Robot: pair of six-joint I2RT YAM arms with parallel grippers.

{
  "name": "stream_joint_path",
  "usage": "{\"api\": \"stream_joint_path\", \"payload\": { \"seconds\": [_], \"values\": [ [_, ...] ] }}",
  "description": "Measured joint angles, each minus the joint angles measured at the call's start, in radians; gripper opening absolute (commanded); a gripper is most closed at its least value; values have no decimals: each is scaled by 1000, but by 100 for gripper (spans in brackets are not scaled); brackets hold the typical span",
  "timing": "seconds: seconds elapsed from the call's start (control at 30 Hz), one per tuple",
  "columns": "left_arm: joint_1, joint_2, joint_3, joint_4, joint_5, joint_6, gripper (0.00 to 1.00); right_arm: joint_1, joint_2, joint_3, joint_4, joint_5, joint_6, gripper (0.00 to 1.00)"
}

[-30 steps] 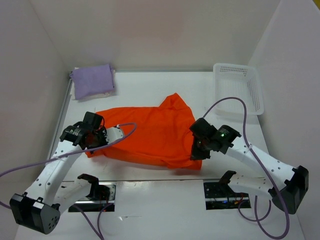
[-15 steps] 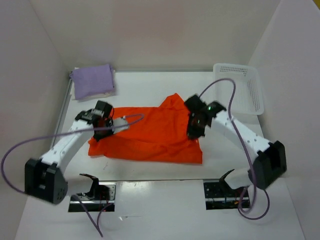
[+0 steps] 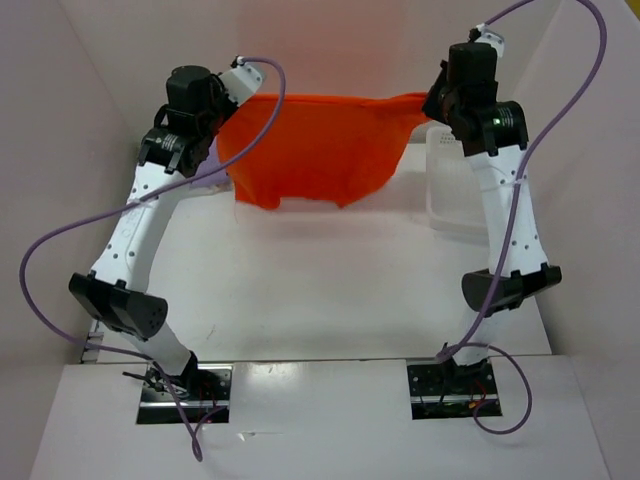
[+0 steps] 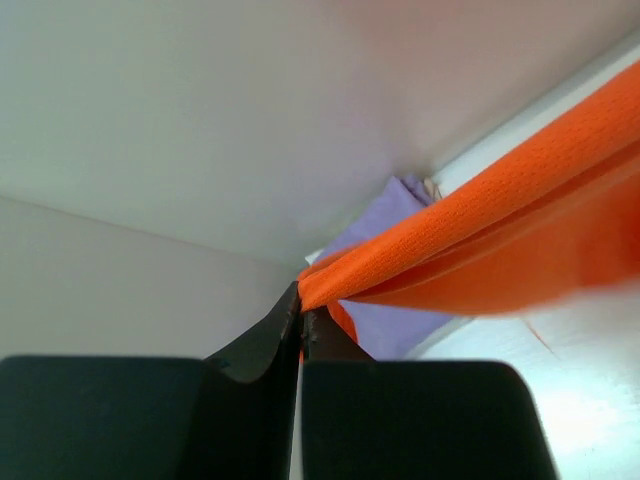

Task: Fold and stack the t-shirts
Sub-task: Flatten out the tshirt

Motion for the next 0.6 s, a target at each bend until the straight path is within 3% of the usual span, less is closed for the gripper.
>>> {"api": "stream_joint_path", "payload": {
  "seconds": [0.13,0.3,0.6],
  "values": [
    [-2,-58,-129,24,-3,3,0,0,-105,-172,-5,19,-15,0],
    [-2,-106,-402,27,13,6,0,47,-233,-505,-6,42,-15,0],
    [-10,-272,-866,-101,28,82,3,318,-430,-1175,-12,-37,161,0]
  ]
}}
